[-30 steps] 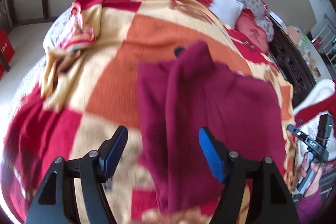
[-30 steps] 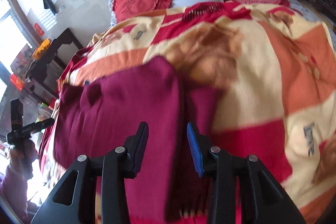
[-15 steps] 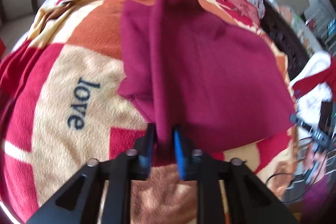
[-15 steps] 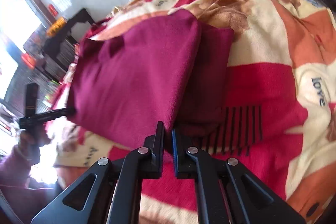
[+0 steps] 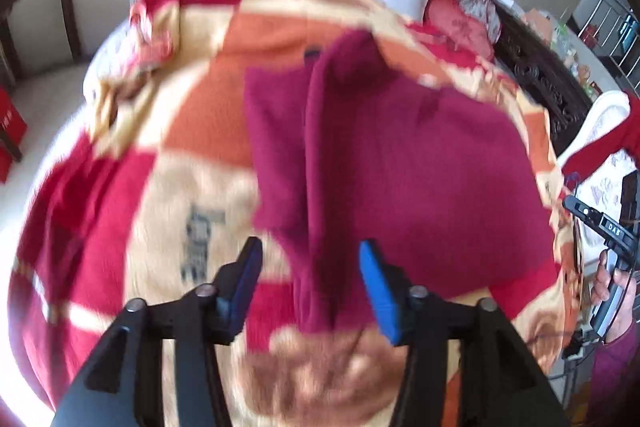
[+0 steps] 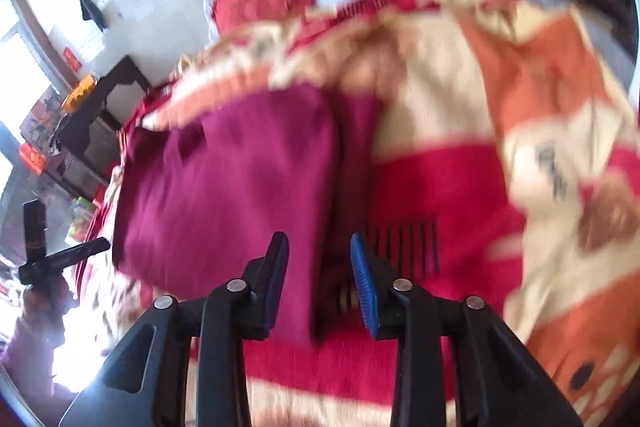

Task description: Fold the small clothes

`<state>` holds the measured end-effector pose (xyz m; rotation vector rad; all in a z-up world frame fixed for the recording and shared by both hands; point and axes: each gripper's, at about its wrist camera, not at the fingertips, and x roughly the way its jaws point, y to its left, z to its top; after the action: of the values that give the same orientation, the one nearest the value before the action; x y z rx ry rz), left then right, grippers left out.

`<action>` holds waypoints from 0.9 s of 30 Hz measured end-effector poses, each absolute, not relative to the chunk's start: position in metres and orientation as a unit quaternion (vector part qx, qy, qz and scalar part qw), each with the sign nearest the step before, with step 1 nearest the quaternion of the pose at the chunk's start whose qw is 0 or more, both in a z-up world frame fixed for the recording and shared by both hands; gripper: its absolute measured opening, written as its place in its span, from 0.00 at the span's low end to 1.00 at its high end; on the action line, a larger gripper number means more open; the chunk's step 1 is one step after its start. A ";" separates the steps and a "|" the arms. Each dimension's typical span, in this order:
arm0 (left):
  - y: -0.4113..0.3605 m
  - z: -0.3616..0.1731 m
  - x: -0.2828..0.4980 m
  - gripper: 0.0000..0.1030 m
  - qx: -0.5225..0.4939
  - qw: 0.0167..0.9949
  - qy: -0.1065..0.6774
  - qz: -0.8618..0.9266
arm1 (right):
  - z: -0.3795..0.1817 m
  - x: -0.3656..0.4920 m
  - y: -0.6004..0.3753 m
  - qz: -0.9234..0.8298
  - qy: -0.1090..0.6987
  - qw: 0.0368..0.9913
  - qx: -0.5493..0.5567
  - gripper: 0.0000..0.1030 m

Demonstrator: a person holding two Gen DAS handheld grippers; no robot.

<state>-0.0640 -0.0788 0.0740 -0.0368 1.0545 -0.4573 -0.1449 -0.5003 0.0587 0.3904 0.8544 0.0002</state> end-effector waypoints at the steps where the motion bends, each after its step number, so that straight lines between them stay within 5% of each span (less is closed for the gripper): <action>1: -0.082 0.078 -0.057 0.54 -0.018 0.845 0.492 -0.209 | 0.062 -0.137 -0.499 0.001 0.406 0.894 0.187 0.14; 14: -0.126 0.033 0.057 0.58 -0.025 0.850 0.511 -0.129 | 0.025 0.023 -0.470 -0.052 0.439 0.893 0.081 0.13; 22: -0.127 0.038 0.056 0.60 -0.020 0.855 0.499 -0.142 | 0.050 -0.005 -0.501 -0.062 0.384 0.909 0.150 0.18; 27: -0.128 0.037 0.055 0.61 -0.019 0.855 0.499 -0.138 | 0.032 0.013 -0.503 -0.052 0.437 0.890 0.115 0.17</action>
<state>0.0551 -0.1283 0.0370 -0.0407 1.0494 -0.2897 0.0127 -0.5032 0.0317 0.2386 0.9077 -0.1082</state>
